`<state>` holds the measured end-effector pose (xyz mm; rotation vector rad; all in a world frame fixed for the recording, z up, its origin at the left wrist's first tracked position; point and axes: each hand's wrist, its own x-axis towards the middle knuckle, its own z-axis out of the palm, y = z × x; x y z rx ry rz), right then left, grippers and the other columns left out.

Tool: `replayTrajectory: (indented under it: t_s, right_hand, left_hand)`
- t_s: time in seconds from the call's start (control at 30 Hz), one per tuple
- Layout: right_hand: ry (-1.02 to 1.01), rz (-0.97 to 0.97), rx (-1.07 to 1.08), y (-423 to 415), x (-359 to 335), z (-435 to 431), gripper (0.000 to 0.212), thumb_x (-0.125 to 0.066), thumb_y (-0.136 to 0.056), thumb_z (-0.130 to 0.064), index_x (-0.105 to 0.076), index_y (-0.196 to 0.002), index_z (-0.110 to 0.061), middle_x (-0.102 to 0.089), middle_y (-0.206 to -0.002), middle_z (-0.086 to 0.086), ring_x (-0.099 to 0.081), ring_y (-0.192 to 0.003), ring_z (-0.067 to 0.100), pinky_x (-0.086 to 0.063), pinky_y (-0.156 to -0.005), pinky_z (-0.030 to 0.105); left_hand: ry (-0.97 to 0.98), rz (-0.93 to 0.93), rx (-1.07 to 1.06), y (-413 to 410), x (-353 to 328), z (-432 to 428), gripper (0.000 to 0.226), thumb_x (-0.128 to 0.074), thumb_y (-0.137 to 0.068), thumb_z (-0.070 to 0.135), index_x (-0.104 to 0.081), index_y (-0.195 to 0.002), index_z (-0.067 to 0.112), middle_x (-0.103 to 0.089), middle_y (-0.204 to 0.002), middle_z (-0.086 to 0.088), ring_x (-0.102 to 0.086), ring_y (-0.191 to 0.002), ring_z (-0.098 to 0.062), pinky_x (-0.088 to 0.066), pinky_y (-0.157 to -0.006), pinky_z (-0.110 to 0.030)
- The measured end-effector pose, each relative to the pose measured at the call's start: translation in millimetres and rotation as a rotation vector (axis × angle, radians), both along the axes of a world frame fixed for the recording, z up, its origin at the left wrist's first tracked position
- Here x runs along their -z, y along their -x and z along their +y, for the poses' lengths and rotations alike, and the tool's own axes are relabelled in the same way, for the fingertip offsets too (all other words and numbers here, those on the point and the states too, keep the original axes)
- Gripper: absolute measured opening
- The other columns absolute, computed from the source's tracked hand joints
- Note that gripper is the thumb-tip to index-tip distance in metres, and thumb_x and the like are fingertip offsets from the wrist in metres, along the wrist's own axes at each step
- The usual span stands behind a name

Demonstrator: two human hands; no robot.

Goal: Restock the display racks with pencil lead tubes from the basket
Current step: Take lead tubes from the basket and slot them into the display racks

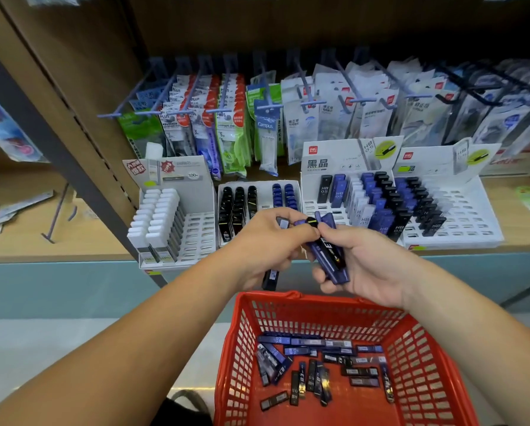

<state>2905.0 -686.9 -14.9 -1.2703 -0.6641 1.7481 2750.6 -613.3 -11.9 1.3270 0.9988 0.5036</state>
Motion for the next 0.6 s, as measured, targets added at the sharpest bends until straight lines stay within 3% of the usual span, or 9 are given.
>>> replayTrajectory:
  t_s: [0.1, 0.3, 0.43, 0.6]
  right_hand:
    - [-0.03, -0.044, -0.036, 1.6, -0.7, -1.5, 0.04, -0.048, -0.106, -0.037, -0.058, -0.122, -0.001, -0.065, -0.087, 0.014, -0.062, -0.061, 0.028, -0.049, -0.048, 0.033]
    - [-0.114, -0.074, -0.04, 0.0, -3.0, -2.8, 0.039, -0.062, -0.092, -0.032, -0.062, -0.123, -0.008, -0.073, -0.102, 0.019, -0.063, -0.067, 0.026, -0.043, -0.046, 0.028]
    - [-0.115, -0.044, -0.041, 1.0, 1.7, 0.3, 0.037, -0.066, -0.092, -0.03, -0.064, -0.125, -0.013, -0.068, -0.094, 0.012, -0.058, -0.067, 0.021, -0.043, -0.052, 0.029]
    - [-0.119, 0.023, 0.004, 5.3, 8.7, 11.2, 0.033, -0.065, -0.093, -0.028, -0.064, -0.121, -0.013, -0.062, -0.091, 0.007, -0.054, -0.063, 0.017, -0.041, -0.047, 0.026]
  left_hand:
    - [0.002, -0.037, -0.002, 3.7, 1.2, 3.6, 0.012, -0.072, -0.092, 0.014, -0.063, -0.1, 0.016, -0.049, -0.063, -0.005, -0.039, -0.049, -0.011, -0.025, -0.041, -0.02]
    - [-0.019, -0.052, 0.014, 9.6, -1.8, 8.1, 0.009, -0.069, -0.092, 0.01, -0.066, -0.096, 0.017, -0.048, -0.063, -0.007, -0.038, -0.052, -0.013, -0.021, -0.041, -0.021]
    - [-0.055, -0.064, -0.01, 14.1, -2.2, 13.7, 0.005, -0.071, -0.095, 0.013, -0.069, -0.094, 0.018, -0.054, -0.067, -0.001, -0.042, -0.055, -0.01, -0.027, -0.04, -0.02]
    - [-0.047, -0.097, -0.091, 27.4, -6.3, 31.7, 0.005, -0.069, -0.097, 0.01, -0.068, -0.095, 0.014, -0.057, -0.078, -0.009, -0.043, -0.057, -0.01, -0.023, -0.039, -0.02]
